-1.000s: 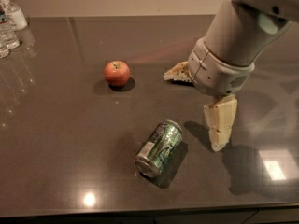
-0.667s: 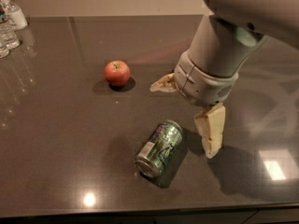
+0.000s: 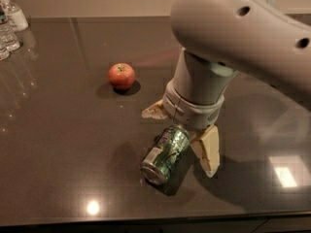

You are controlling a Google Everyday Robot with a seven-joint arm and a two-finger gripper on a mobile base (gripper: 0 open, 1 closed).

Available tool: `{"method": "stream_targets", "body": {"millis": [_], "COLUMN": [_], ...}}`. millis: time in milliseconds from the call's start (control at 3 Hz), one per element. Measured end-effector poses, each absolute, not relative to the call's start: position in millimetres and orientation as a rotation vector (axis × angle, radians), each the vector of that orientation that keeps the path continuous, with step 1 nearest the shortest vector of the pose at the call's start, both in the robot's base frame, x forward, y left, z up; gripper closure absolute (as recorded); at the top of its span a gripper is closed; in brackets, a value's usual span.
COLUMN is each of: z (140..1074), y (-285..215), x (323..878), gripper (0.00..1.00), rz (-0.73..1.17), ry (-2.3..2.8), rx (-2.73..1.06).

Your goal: Pick green can

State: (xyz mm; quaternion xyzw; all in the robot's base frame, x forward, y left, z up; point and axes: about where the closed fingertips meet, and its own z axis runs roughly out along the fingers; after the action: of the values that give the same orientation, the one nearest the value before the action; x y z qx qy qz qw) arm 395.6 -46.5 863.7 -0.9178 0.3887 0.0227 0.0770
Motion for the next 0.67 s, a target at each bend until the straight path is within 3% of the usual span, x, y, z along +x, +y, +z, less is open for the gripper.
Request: {"method": "stream_targets", "body": {"millis": [333, 667], "z": [848.1, 841.9], "y": [-39.2, -33.7], "x": [391.2, 385.6], "gripper": [0.00, 0.18], "rz": [0.076, 0.092], "ry": [1.114, 1.082], "rx": [-2.807, -2.838]}}
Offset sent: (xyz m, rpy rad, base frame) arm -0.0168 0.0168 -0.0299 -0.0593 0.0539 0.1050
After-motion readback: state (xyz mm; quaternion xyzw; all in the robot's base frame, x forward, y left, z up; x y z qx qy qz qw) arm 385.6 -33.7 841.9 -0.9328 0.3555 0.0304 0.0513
